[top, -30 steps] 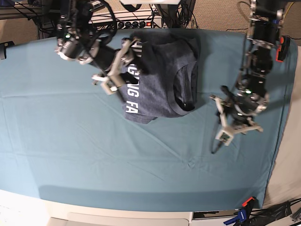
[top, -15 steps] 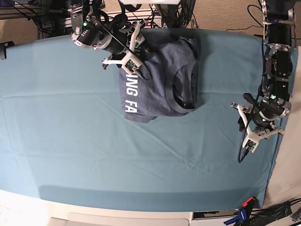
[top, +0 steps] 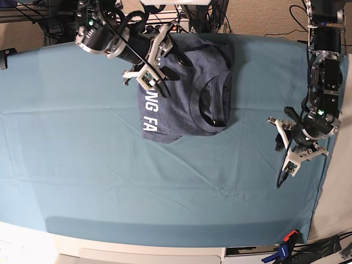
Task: Fold the T-shirt properly
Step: 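Release the bundle with the left gripper and move the right gripper onto the lettered edge, then grasp the lettered edge with the right gripper and the opposite edge with the left gripper, then rotate the bundle with both grippers so the lettering runs along the collar side, then press and square the bundle edges with both grippers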
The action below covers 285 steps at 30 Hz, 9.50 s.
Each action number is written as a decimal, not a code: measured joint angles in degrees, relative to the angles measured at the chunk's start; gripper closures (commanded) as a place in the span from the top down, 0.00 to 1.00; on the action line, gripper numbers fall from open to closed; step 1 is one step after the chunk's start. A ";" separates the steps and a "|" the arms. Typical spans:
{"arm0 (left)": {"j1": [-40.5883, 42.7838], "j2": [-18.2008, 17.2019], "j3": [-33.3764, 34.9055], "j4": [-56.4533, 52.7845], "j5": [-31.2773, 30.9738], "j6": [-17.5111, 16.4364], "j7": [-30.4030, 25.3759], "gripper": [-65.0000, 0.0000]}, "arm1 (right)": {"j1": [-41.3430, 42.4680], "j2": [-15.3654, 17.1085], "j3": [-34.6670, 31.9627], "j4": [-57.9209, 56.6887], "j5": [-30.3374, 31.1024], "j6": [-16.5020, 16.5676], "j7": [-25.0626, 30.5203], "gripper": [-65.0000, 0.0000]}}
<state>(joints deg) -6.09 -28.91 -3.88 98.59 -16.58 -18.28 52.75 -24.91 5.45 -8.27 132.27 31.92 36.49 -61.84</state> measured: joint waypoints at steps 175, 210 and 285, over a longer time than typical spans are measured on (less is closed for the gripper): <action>24.24 10.34 11.30 9.90 -4.07 -4.28 -4.70 0.00 | 27.12 0.09 0.00 -37.46 -14.93 -1.70 7.72 0.40; 3.37 -1.81 11.69 9.01 -2.64 -2.32 5.66 0.00 | 15.21 6.60 0.55 -36.26 2.78 0.90 7.41 0.40; 9.62 10.38 11.37 9.29 -1.51 -5.14 1.20 0.00 | 9.22 6.47 -0.07 -22.45 -9.62 -0.55 2.08 0.40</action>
<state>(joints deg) 3.53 -18.52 7.49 107.87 -18.09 -23.42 53.95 -15.68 11.92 -8.34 109.82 22.31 35.94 -59.77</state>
